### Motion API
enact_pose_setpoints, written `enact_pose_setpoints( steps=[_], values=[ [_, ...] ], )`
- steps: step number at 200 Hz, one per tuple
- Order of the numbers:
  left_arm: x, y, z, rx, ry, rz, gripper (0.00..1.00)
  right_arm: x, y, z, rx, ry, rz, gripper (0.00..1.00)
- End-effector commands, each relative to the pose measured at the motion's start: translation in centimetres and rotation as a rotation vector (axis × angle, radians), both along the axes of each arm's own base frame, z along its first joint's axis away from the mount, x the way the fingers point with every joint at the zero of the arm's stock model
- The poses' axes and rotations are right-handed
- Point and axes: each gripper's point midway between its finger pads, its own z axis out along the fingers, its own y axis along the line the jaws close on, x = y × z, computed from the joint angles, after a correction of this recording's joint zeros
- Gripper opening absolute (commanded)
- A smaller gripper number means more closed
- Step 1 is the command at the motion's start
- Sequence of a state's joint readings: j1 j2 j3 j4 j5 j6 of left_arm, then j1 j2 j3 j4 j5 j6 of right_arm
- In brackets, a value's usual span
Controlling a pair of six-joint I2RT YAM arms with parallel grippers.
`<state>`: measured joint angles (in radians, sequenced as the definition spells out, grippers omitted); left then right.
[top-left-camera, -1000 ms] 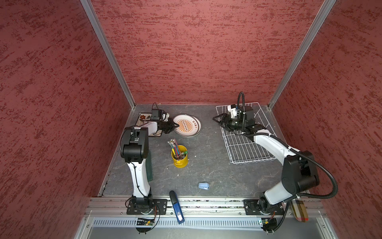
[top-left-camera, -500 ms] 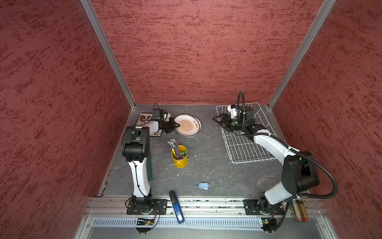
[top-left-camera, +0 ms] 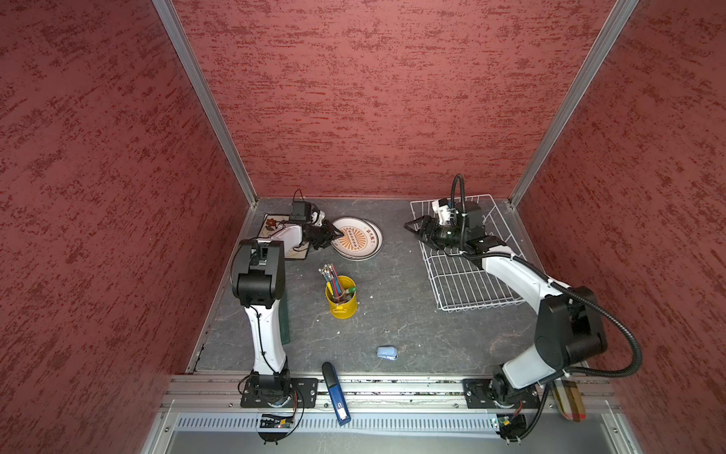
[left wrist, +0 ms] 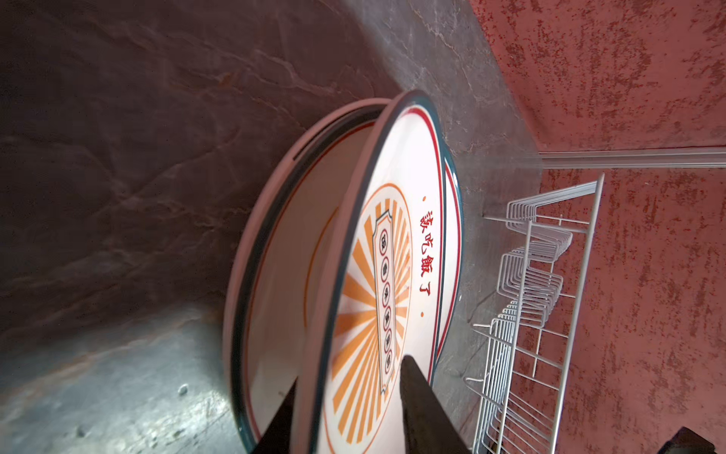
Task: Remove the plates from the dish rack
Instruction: 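Lower the plate onto the plate stack with the left gripper while the right draws back, then open the left gripper and lift it off the stacked plates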
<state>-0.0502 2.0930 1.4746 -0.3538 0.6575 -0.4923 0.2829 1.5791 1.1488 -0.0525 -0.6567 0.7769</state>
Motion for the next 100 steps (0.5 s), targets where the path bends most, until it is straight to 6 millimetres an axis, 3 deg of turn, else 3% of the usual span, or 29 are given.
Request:
enact_pose_setpoints(
  steps=[1,37,100],
  values=[
    [-0.21,0.10,0.42,0.072,-0.009,-0.023,0.39,0.10,-0.54,0.60,-0.011,-0.028,-0.017,0.79],
    [-0.56,0.73,0.56,0.158,0.024,-0.038,0.44,0.08,-0.55,0.55,-0.012,-0.026,-0.017,0.79],
    [-1.18,0.52,0.30,0.228,0.063,-0.083,0.44,0.01,-0.59,0.62,-0.014,-0.028,-0.018,0.79]
  ],
)
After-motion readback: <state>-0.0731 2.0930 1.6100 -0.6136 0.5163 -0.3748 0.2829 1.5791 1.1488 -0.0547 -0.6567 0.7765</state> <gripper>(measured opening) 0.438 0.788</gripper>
